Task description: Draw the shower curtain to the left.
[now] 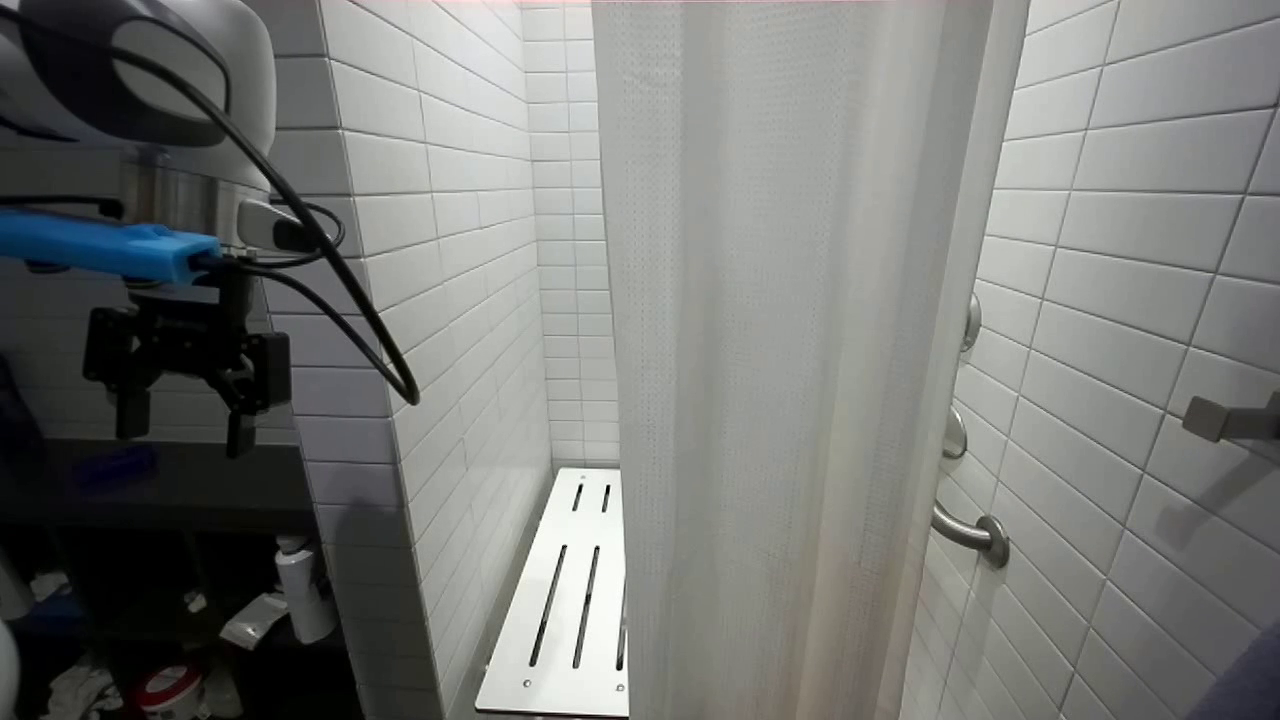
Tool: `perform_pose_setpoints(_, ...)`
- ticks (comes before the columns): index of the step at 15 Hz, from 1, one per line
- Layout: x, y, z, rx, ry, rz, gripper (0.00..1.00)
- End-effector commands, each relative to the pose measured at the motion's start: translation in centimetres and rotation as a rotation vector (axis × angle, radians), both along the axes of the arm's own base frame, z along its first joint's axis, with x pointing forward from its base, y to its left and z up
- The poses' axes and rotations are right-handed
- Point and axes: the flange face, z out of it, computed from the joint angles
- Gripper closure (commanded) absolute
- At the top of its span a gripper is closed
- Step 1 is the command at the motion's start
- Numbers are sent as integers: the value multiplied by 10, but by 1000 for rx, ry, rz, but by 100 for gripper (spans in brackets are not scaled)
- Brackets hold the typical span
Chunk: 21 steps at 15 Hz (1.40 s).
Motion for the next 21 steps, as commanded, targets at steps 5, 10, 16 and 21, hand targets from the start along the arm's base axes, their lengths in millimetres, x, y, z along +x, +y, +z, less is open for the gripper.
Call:
perform_pose_setpoints(5, 0, 0, 0, 0, 0, 0, 0)
perform_pose_setpoints(10, 0, 0, 0, 0, 0, 0, 0)
perform_pose_setpoints(16, 0, 0, 0, 0, 0, 0, 0)
perform_pose_setpoints(21, 0, -4, 1, -12, 11, -13, 0)
